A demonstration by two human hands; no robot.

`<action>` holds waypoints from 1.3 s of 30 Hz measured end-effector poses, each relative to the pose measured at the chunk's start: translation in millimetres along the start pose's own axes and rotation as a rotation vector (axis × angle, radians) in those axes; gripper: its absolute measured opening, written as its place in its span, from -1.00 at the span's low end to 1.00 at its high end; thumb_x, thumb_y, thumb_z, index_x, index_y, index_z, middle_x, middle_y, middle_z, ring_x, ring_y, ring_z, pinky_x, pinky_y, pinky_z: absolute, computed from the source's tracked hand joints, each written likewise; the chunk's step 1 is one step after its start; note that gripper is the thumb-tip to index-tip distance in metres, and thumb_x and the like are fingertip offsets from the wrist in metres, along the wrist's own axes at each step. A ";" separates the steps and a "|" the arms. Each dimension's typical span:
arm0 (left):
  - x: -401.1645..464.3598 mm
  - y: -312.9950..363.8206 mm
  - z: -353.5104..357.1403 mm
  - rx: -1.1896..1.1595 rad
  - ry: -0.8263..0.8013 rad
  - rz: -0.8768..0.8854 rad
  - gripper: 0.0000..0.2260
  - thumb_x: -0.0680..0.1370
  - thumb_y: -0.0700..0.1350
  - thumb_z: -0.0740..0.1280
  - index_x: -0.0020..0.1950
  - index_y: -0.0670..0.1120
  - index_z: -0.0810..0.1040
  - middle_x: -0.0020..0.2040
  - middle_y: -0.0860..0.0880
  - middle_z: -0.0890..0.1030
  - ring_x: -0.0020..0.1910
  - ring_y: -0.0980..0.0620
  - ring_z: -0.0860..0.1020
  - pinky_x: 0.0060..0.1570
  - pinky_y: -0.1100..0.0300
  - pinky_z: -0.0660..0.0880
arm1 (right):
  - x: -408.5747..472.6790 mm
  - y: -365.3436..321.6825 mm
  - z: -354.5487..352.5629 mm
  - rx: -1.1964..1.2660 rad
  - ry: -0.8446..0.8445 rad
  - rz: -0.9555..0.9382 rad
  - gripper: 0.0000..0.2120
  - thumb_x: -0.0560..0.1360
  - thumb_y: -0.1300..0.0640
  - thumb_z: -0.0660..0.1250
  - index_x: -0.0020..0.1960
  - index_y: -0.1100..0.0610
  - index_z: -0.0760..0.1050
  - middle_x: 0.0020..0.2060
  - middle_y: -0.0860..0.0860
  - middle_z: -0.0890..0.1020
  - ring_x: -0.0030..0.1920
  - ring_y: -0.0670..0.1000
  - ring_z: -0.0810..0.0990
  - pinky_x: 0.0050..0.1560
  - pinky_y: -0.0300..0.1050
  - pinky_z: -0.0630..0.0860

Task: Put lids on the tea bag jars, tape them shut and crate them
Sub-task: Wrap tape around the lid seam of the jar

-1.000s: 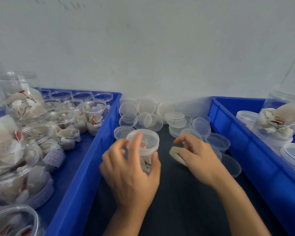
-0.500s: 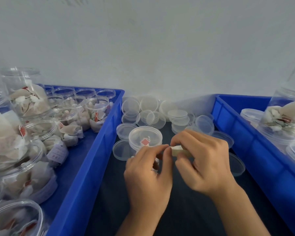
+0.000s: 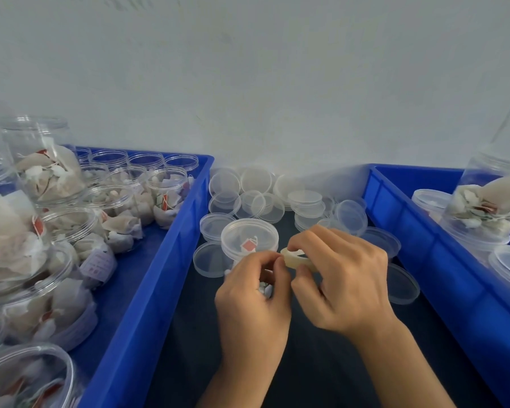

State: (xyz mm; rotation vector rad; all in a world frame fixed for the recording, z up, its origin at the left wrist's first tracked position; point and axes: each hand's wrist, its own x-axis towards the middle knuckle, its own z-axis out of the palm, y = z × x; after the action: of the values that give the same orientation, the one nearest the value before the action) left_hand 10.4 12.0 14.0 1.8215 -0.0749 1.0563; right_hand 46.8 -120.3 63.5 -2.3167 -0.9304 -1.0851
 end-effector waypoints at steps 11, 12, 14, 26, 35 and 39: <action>2.2 -4.7 -2.8 0.140 -0.064 0.086 -0.88 0.63 -0.07 0.37 0.02 -0.11 0.60 -0.16 0.05 0.64 -0.24 0.03 0.63 -0.29 0.03 0.64 | 2.3 0.7 4.4 -0.052 -0.222 0.199 -0.67 0.47 -0.01 0.14 0.03 -0.02 0.65 -0.31 -0.13 0.58 -0.33 -0.06 0.52 -0.38 -0.10 0.40; 2.9 -5.2 -2.7 0.130 -0.069 0.075 -0.88 0.63 -0.06 0.36 0.03 -0.11 0.60 -0.15 0.05 0.64 -0.23 0.05 0.63 -0.28 0.08 0.63 | 2.8 0.5 4.9 -0.041 -0.249 0.213 -0.64 0.48 -0.03 0.11 0.07 -0.05 0.65 -0.32 -0.14 0.58 -0.32 -0.07 0.54 -0.37 -0.12 0.39; 4.0 -5.9 -2.8 0.104 -0.082 0.046 -0.88 0.63 -0.05 0.35 0.04 -0.09 0.59 -0.15 0.07 0.63 -0.23 0.08 0.63 -0.25 0.19 0.60 | 3.4 0.7 4.7 0.005 -0.333 0.260 -0.59 0.46 -0.07 0.05 0.11 -0.14 0.62 -0.40 -0.15 0.53 -0.33 -0.05 0.53 -0.35 -0.12 0.39; 7.4 -13.4 -8.9 0.130 -0.113 0.066 -0.93 0.60 -0.10 0.40 -0.01 -0.09 0.59 -0.20 0.08 0.57 -0.27 0.07 0.57 -0.27 0.16 0.52 | 6.8 11.7 0.9 0.797 -0.688 0.641 -0.74 0.63 0.21 0.23 0.11 -0.08 0.62 -0.25 0.11 0.71 -0.29 0.26 0.59 -0.24 0.09 0.55; 5.2 -14.1 -12.2 0.173 -0.157 0.062 -0.90 0.61 -0.03 0.39 0.01 -0.04 0.58 -0.19 0.13 0.59 -0.26 0.11 0.59 -0.29 0.18 0.57 | 6.8 16.9 -1.3 0.816 -0.715 0.704 -0.87 0.67 0.03 0.31 0.02 -0.06 0.63 -0.30 0.10 0.70 -0.38 0.12 0.53 -0.32 -0.11 0.54; 5.2 -14.7 -12.9 0.194 -0.158 0.079 -0.96 0.62 -0.14 0.44 0.02 -0.07 0.60 -0.18 0.10 0.61 -0.26 0.09 0.61 -0.30 0.11 0.60 | 3.2 18.3 6.6 0.644 -0.598 0.646 -0.88 0.63 -0.01 0.37 -0.03 -0.12 0.67 -0.37 0.08 0.62 -0.39 -0.05 0.47 -0.30 -0.09 0.48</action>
State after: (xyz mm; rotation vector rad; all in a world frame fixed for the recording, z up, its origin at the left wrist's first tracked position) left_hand 12.6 31.4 8.7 2.0908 -0.1446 1.0008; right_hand 64.8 -127.7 60.5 -2.1226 -0.5140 0.1721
